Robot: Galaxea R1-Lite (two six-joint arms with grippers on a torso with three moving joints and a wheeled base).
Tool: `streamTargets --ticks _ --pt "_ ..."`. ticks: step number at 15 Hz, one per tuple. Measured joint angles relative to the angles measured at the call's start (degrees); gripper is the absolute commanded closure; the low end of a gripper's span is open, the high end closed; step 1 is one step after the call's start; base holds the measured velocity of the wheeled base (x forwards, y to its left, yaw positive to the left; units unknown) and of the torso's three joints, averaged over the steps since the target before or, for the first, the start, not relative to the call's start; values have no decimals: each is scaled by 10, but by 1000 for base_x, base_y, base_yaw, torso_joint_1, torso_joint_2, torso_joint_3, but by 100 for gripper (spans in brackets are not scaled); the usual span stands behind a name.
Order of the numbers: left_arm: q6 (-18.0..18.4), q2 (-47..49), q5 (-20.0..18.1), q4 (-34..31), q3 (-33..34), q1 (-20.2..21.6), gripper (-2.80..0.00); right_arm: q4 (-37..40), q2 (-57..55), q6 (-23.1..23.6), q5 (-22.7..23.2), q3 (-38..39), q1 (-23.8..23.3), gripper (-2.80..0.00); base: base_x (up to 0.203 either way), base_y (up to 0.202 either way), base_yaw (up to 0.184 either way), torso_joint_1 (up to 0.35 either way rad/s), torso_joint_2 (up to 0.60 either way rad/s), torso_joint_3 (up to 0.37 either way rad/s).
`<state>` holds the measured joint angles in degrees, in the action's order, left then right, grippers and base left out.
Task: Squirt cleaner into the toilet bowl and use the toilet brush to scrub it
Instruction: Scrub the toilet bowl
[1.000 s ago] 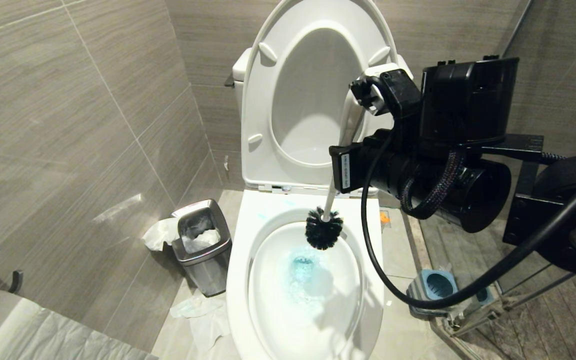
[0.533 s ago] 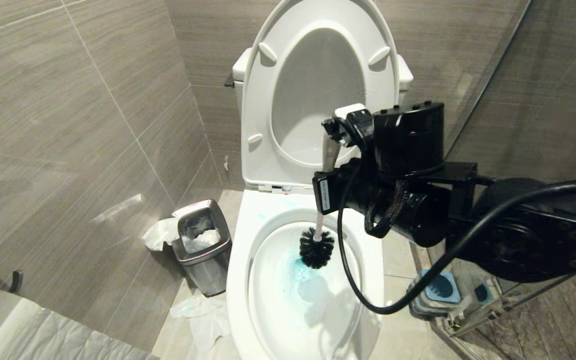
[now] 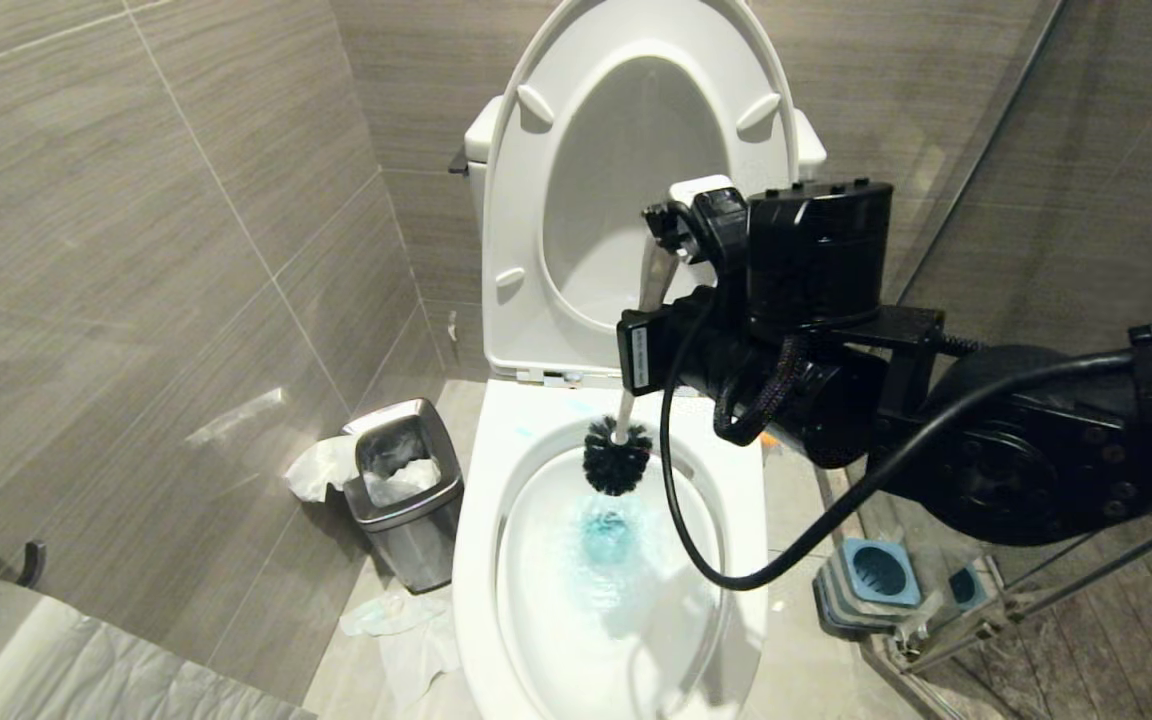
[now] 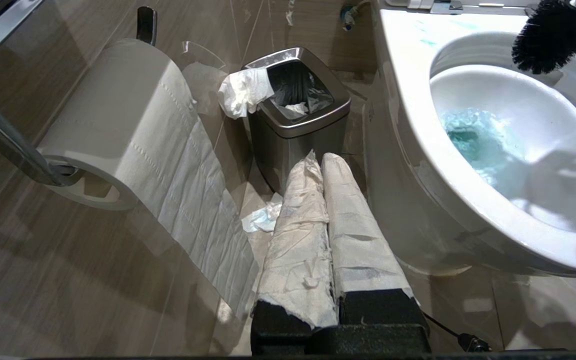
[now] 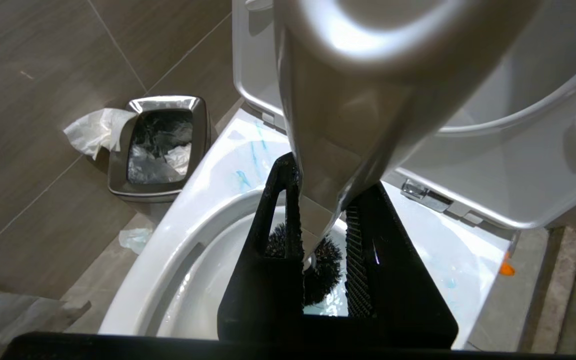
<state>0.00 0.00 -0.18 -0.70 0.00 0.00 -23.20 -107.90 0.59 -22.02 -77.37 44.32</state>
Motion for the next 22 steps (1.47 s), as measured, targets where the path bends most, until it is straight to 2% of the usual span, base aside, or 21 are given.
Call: streamTargets --ticks 4,8,10,22 --pt "0 0 0 0 0 0 0 -6 -10 -2 2 13 -1 0 0 0 0 0 0 0" --pt "0 0 0 0 0 0 0 -57 -71 -4 -7 25 0 0 0 0 0 0 0 0" --pt "0 0 0 0 0 0 0 -59 -78 -3 -11 23 0 0 0 0 0 0 0 0" --pt "0 0 0 0 0 0 0 59 89 -1 -11 55 4 0 0 0 0 0 0 0"
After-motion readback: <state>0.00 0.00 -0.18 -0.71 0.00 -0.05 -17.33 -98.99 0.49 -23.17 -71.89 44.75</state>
